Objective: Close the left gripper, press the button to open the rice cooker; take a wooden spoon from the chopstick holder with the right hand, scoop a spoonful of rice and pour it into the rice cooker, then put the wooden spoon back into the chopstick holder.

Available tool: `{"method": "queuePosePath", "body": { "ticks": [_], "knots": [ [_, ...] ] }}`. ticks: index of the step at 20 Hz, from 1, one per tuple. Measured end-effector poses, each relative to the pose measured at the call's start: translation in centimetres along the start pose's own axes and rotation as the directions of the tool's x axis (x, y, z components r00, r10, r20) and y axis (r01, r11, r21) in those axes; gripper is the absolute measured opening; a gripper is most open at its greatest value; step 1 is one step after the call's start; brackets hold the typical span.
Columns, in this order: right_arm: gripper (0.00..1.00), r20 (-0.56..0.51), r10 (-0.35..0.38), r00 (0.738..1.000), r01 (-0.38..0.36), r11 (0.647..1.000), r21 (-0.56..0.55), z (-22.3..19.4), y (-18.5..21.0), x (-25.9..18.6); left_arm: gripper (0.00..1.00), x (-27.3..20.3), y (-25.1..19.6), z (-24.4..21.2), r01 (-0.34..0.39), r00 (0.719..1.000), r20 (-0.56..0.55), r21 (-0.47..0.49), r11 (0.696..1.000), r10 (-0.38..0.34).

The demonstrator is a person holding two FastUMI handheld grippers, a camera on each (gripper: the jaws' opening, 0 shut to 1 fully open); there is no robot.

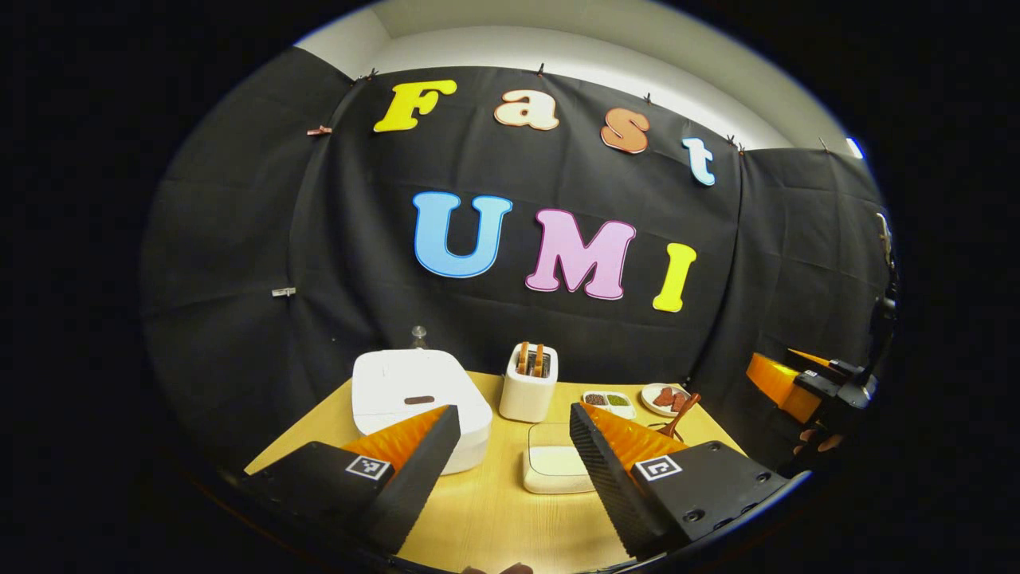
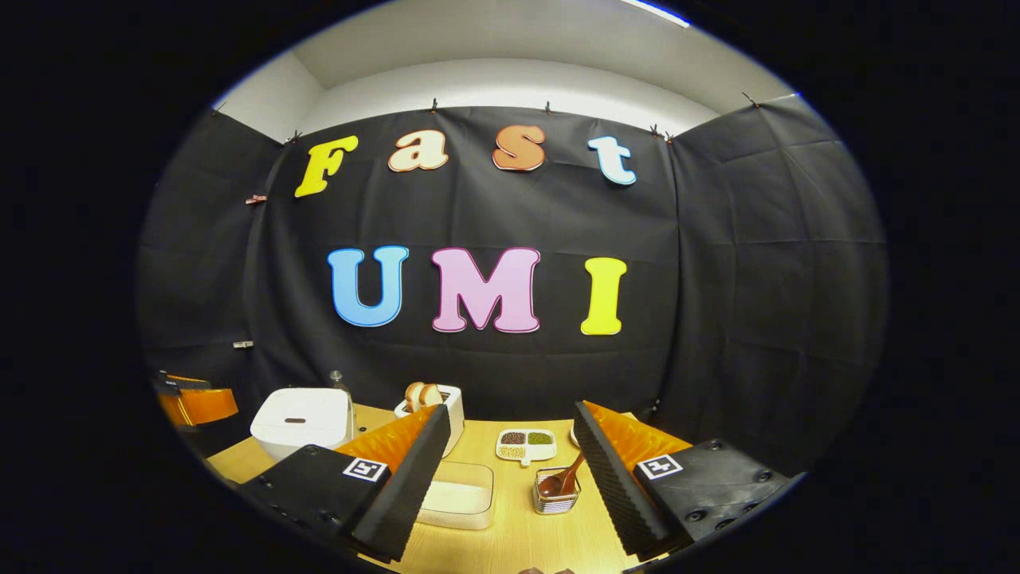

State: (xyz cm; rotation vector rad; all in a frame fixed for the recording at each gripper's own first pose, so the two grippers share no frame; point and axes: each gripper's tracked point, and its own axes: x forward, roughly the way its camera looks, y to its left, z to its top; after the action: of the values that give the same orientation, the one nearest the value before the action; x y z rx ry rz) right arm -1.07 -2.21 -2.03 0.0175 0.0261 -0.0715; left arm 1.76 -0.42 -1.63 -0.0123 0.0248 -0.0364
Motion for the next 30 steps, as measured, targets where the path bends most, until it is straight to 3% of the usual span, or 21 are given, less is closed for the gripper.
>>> {"method": "queuePosePath", "body": {
  "ticks": [11,21,23,26,27,30],
  "knots": [
    [0.98,-0.006,-0.061,0.998,0.062,0.998,0.005,-0.7,-3.7,-0.7,0.96,3.6,-0.9,0.6,0.047,0.999,-0.004,-0.006,0.999,-0.047],
    [0.98,-0.056,-0.057,0.997,0.058,0.998,0.026,-2.4,-5.1,0.8,0.91,9.4,7.0,3.2,-0.087,0.996,-0.029,-0.027,0.996,0.087],
    [0.98,-0.066,-0.054,0.996,0.056,0.998,0.023,-2.8,-5.2,1.3,0.82,10.8,8.5,2.8,-0.096,0.994,-0.056,-0.015,0.995,0.096],
    [0.98,-0.09,-0.053,0.995,0.055,0.998,0.024,-3.5,-5.3,2.1,0.57,13.2,10.6,1.7,-0.11,0.988,-0.108,0.007,0.994,0.11],
    [0.98,-0.098,-0.053,0.994,0.056,0.998,0.026,-3.7,-5.3,2.2,0.55,14.0,11.1,1.3,-0.102,0.987,-0.125,0.004,0.995,0.102],
    [0.98,-0.118,-0.055,0.992,0.058,0.998,0.025,-4.6,-5.3,2.7,0.31,16.3,12.1,0.2,-0.074,0.986,-0.146,0.023,0.997,0.076]
  ]
}}
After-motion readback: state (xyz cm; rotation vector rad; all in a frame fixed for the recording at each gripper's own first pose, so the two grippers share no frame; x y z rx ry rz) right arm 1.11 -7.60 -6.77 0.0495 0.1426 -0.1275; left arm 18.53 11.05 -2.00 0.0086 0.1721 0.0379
